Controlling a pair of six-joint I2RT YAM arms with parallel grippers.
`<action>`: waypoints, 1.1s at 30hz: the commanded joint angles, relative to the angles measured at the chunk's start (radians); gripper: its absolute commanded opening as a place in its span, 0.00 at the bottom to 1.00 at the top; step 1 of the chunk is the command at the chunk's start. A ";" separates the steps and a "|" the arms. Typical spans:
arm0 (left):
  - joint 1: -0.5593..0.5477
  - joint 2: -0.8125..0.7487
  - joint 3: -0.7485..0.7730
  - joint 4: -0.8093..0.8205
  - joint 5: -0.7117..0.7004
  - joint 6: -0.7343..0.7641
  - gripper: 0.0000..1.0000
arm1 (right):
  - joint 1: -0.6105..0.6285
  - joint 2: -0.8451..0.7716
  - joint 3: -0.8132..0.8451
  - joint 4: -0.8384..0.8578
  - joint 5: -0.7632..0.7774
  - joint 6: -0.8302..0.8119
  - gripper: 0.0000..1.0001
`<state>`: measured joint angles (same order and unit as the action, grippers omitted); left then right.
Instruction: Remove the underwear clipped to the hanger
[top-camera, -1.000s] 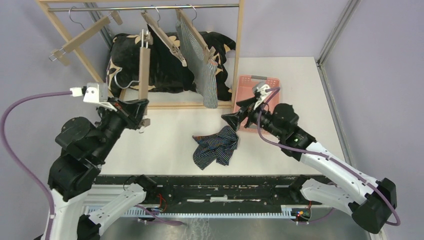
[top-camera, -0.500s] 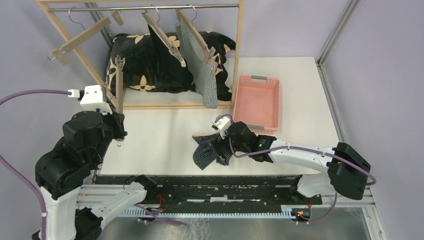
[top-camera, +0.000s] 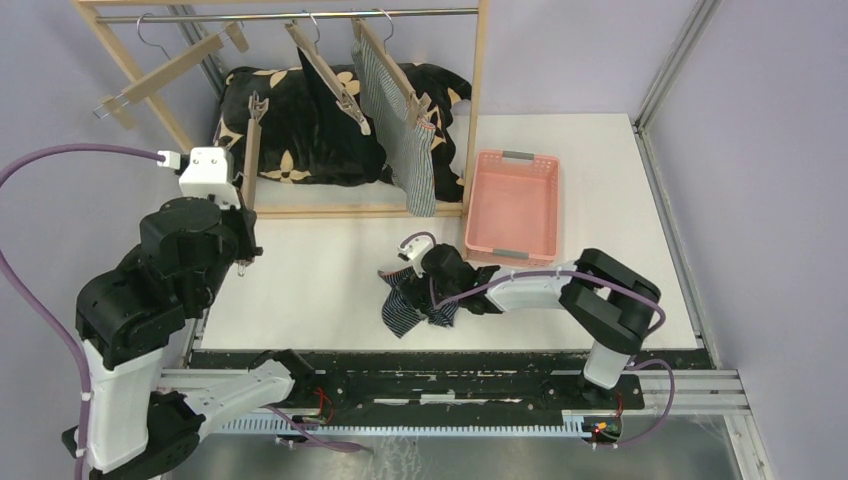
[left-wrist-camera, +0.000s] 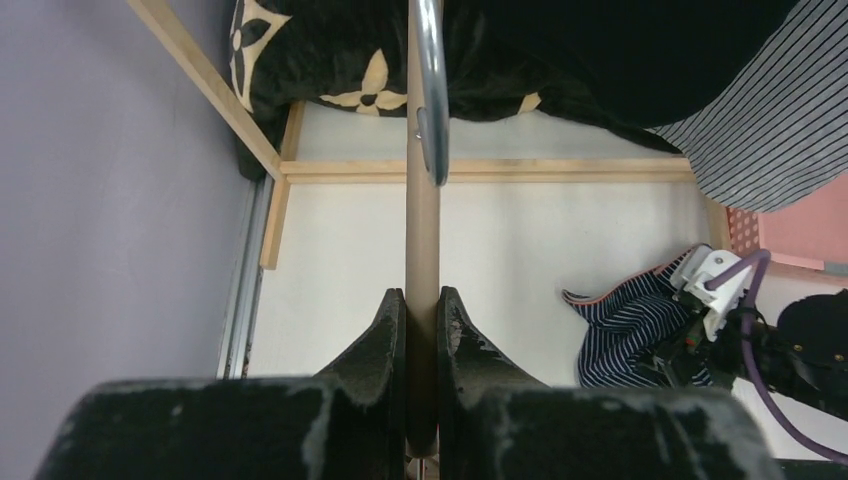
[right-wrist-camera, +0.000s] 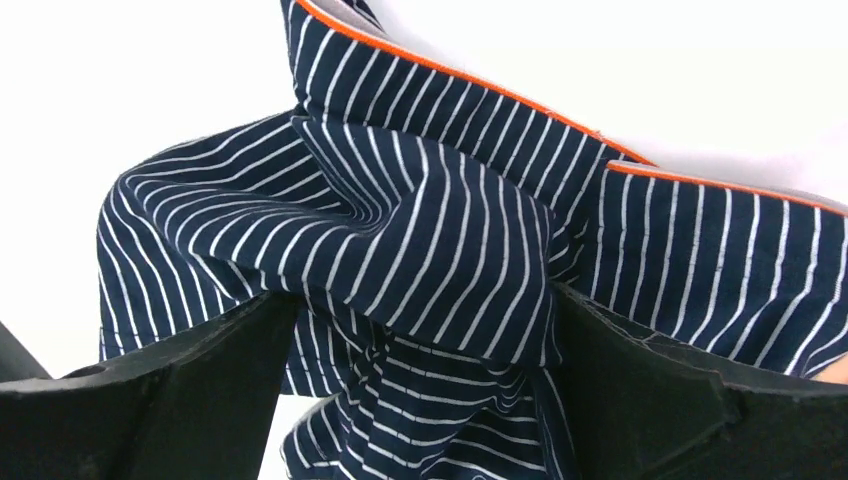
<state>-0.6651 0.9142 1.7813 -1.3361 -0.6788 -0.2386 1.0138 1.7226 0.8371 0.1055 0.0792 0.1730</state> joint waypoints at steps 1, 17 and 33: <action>-0.026 0.057 0.005 0.041 -0.052 0.046 0.03 | 0.003 0.109 0.070 0.033 -0.025 0.039 1.00; 0.437 0.181 -0.234 0.471 0.509 0.229 0.03 | 0.003 -0.177 0.088 -0.168 0.038 0.029 0.00; 0.746 0.486 0.245 0.392 0.985 0.336 0.03 | -0.108 -0.642 0.142 -0.375 0.528 -0.048 0.01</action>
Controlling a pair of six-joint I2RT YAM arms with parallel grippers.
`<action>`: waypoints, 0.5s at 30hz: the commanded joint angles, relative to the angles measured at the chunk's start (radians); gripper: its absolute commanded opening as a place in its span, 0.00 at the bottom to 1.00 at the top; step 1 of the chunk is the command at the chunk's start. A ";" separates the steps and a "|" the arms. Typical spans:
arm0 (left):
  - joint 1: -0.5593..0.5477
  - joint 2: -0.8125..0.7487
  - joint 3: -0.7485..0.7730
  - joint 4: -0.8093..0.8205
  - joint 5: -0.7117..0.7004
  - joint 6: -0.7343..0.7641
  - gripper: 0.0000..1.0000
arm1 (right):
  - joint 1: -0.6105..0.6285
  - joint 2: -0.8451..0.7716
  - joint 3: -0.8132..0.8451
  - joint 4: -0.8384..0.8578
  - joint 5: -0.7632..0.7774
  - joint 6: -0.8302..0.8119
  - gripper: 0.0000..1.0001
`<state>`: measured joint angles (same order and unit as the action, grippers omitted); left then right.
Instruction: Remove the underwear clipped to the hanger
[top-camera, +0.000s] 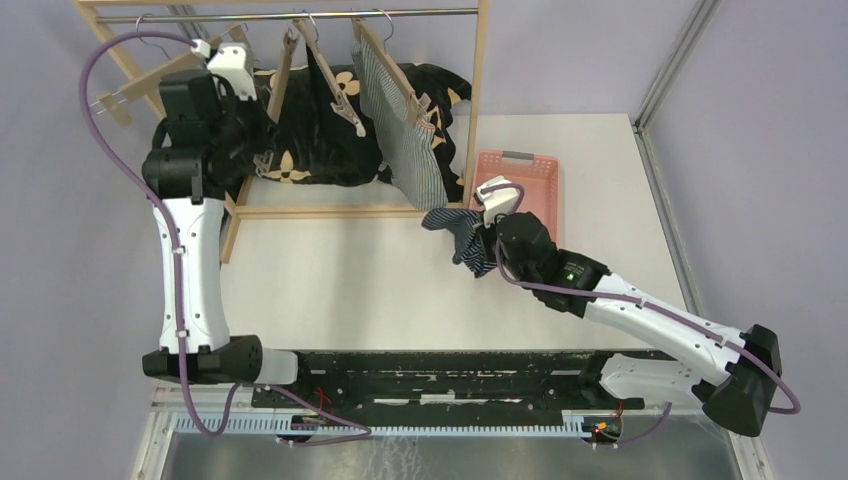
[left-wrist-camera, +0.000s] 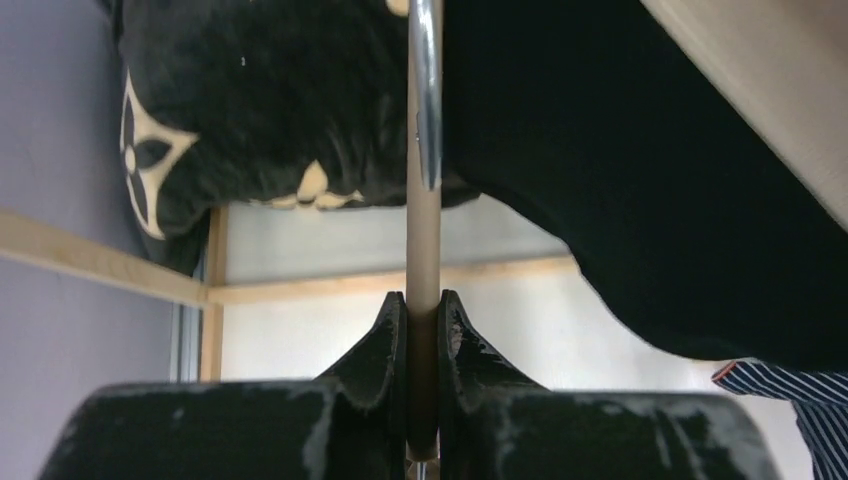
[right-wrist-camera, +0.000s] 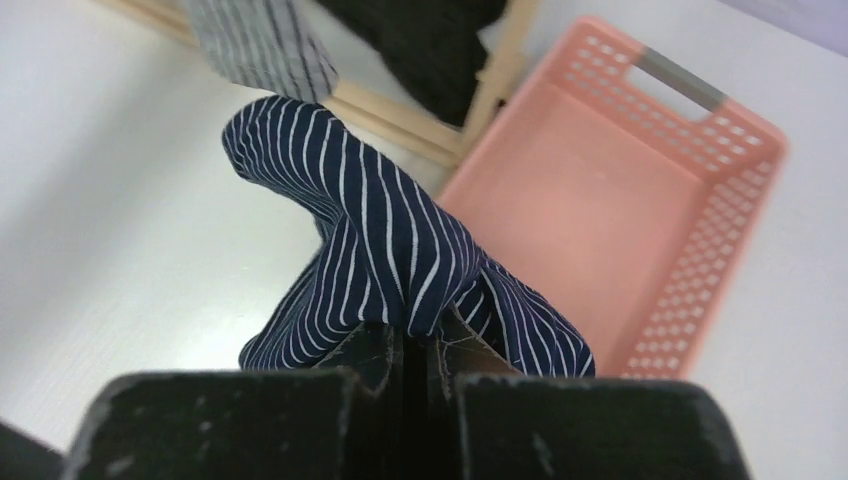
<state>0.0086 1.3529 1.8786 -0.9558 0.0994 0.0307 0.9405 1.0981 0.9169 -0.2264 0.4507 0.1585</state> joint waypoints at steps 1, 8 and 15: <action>0.095 0.058 0.174 0.012 0.234 0.068 0.03 | -0.048 -0.022 0.073 -0.043 0.176 -0.045 0.01; 0.192 0.081 0.177 0.058 0.346 0.059 0.03 | -0.203 0.021 0.110 0.037 0.211 -0.070 0.01; 0.194 0.056 0.138 0.104 0.329 0.051 0.03 | -0.317 0.170 0.097 0.148 0.176 -0.086 0.01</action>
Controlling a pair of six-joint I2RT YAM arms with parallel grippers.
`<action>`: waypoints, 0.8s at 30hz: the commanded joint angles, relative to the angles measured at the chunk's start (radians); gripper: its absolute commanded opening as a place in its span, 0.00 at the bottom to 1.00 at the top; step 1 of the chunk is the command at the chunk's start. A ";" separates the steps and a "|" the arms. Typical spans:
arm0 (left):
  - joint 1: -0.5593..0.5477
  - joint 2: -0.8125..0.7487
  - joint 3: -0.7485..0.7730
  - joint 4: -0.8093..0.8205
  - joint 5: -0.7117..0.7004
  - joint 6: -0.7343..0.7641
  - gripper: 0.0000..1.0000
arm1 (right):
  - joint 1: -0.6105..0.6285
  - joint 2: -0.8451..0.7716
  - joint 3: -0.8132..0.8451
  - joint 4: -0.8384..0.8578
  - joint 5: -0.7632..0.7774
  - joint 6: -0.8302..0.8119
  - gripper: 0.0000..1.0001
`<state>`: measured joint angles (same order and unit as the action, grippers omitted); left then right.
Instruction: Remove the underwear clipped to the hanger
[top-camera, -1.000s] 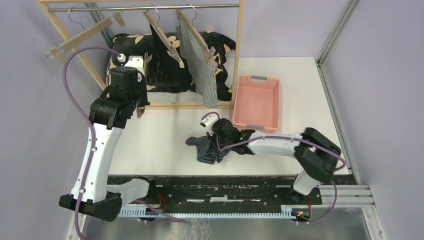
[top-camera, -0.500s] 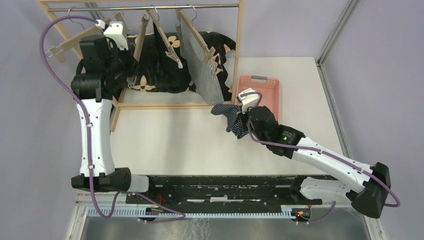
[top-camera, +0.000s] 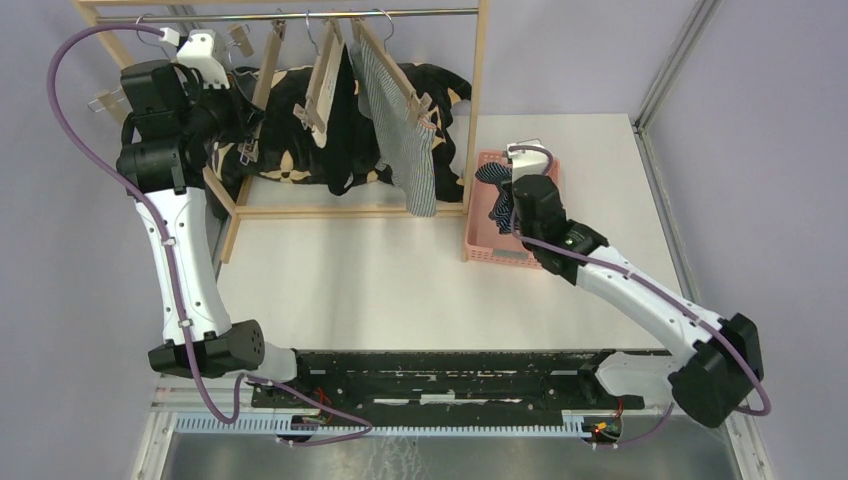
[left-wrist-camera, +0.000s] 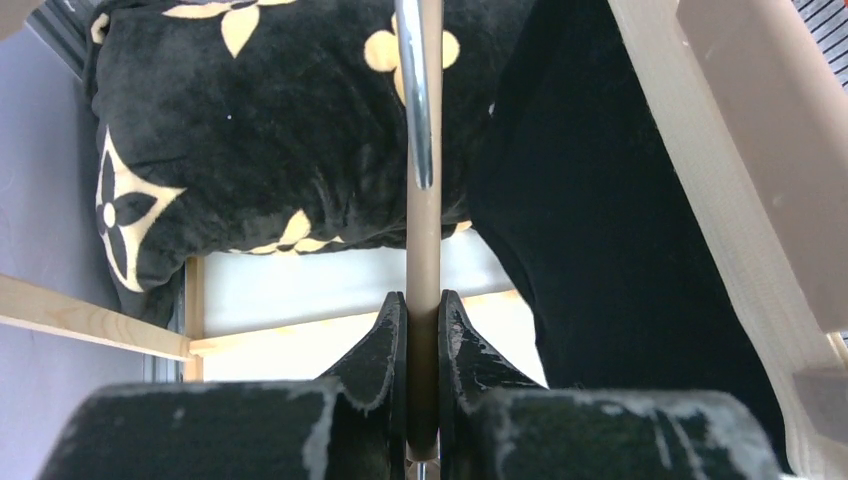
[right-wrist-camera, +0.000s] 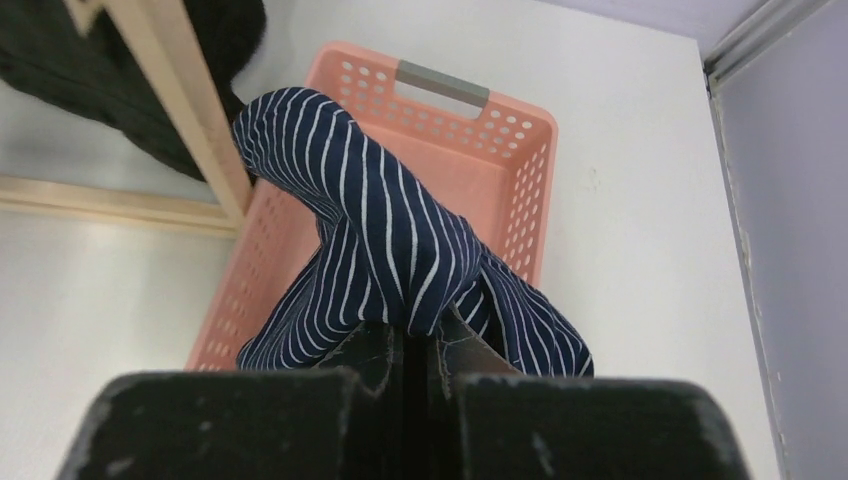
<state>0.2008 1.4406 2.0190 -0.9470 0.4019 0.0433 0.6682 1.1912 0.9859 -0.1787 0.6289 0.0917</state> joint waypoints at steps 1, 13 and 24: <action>0.002 -0.041 -0.012 0.099 0.014 0.040 0.03 | -0.060 0.104 0.030 0.111 -0.028 -0.010 0.01; 0.016 -0.033 0.057 0.119 -0.097 0.032 0.03 | -0.185 0.302 0.043 0.174 -0.142 0.038 0.01; 0.042 0.058 0.140 0.155 -0.114 0.011 0.03 | -0.212 0.389 0.056 0.188 -0.205 0.045 0.01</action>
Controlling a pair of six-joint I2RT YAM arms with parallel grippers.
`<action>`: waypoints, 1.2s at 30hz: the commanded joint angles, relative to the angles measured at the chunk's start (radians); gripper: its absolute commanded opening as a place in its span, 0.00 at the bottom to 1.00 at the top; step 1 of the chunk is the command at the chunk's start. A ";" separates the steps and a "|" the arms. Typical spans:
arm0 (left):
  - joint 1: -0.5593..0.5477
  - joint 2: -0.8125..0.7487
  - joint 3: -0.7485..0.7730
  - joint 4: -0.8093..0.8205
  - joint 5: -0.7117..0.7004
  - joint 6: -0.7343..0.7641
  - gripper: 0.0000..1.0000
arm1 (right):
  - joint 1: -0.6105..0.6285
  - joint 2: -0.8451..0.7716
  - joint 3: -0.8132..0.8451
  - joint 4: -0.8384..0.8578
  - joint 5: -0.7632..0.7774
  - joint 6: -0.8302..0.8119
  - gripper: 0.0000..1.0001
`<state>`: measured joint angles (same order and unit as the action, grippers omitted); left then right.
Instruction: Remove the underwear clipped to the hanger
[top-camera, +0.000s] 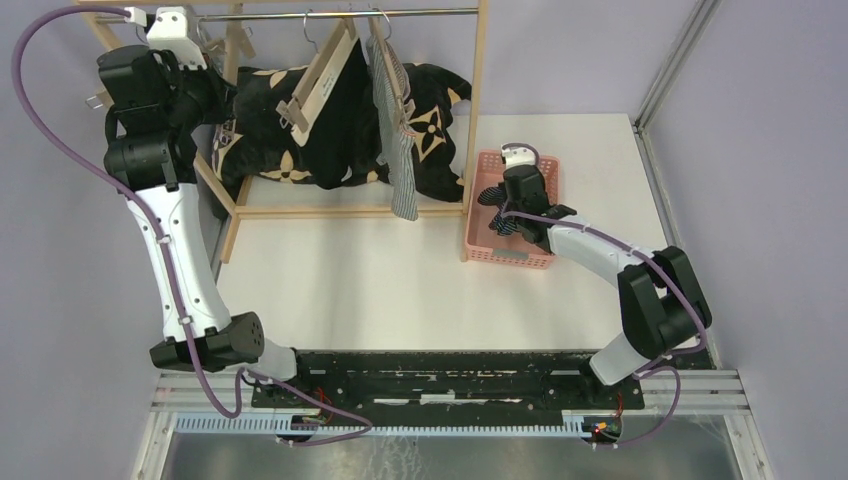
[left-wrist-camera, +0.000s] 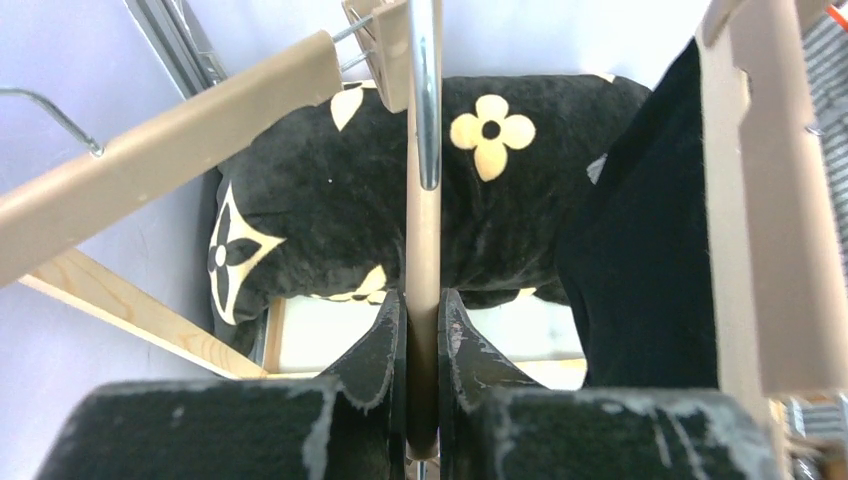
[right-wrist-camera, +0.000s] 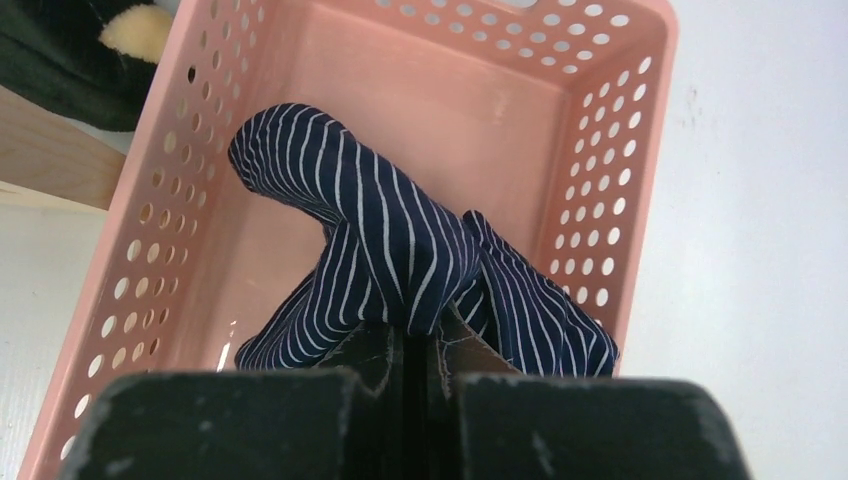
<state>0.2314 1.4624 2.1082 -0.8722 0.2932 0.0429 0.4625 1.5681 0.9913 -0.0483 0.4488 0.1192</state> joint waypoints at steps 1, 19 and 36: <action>0.014 0.047 0.051 0.088 -0.006 0.008 0.03 | -0.007 0.016 0.049 0.059 -0.031 0.017 0.01; 0.037 0.060 0.012 0.204 -0.060 -0.055 0.35 | -0.037 0.097 0.052 0.062 -0.042 0.046 0.03; 0.036 -0.149 -0.076 0.234 -0.205 -0.034 0.52 | -0.051 0.023 0.084 0.031 0.004 0.014 0.60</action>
<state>0.2626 1.3834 2.0369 -0.6754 0.1535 0.0170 0.4198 1.6657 1.0142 -0.0383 0.4110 0.1608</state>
